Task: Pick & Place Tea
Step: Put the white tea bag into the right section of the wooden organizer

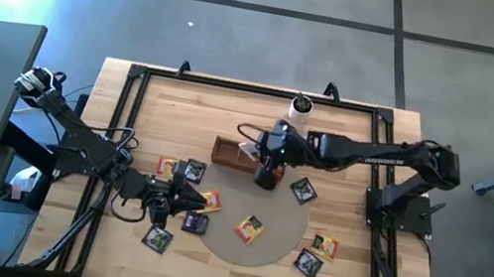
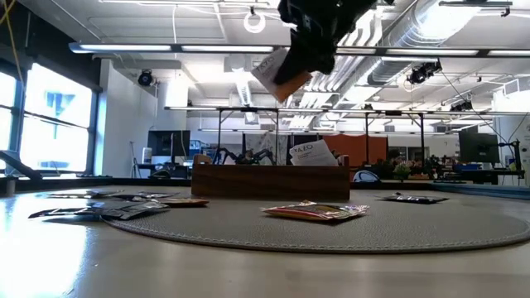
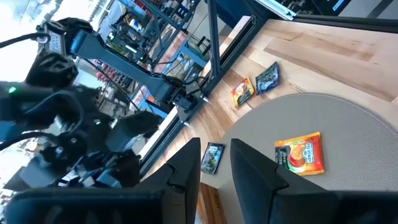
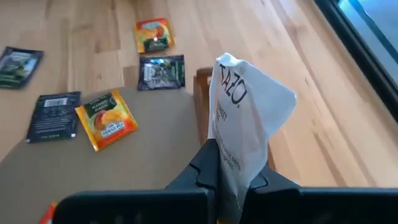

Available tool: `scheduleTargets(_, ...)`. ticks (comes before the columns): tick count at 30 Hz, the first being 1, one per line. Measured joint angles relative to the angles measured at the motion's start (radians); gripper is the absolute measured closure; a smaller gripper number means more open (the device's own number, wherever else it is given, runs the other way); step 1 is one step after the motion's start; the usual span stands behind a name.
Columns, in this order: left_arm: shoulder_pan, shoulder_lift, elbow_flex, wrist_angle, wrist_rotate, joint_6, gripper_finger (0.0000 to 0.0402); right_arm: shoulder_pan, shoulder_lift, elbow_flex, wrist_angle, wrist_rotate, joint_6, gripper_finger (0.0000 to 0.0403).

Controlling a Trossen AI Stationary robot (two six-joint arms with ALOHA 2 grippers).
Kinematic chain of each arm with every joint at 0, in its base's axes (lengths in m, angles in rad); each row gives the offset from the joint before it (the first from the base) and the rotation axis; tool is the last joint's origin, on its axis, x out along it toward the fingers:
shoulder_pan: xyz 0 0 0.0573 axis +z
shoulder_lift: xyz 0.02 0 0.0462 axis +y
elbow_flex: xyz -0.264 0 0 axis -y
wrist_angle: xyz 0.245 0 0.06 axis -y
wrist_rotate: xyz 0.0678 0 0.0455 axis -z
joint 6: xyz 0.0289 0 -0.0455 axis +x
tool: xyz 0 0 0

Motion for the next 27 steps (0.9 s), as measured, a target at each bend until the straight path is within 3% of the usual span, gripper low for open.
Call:
scheduleTargets(13,0.0,0.0,0.0,0.0,0.002,-0.041,0.0316,0.03,0.054,-0.004,-0.133,0.167,0.179,0.0396)
scheduleTargets(18,0.0,0.0,0.0,0.0,0.002,-0.041,0.0316,0.023,0.048,-0.095,-0.052,0.105,0.191,0.0396)
scheduleTargets(21,0.0,0.0,0.0,-0.002,0.002,-0.041,0.0316,0.023,0.046,-0.171,0.022,0.125,0.2,0.0398)
scheduleTargets(27,0.0,0.0,0.0,-0.002,0.002,-0.039,0.0316,0.008,0.038,-0.303,0.305,0.097,0.113,0.0394)
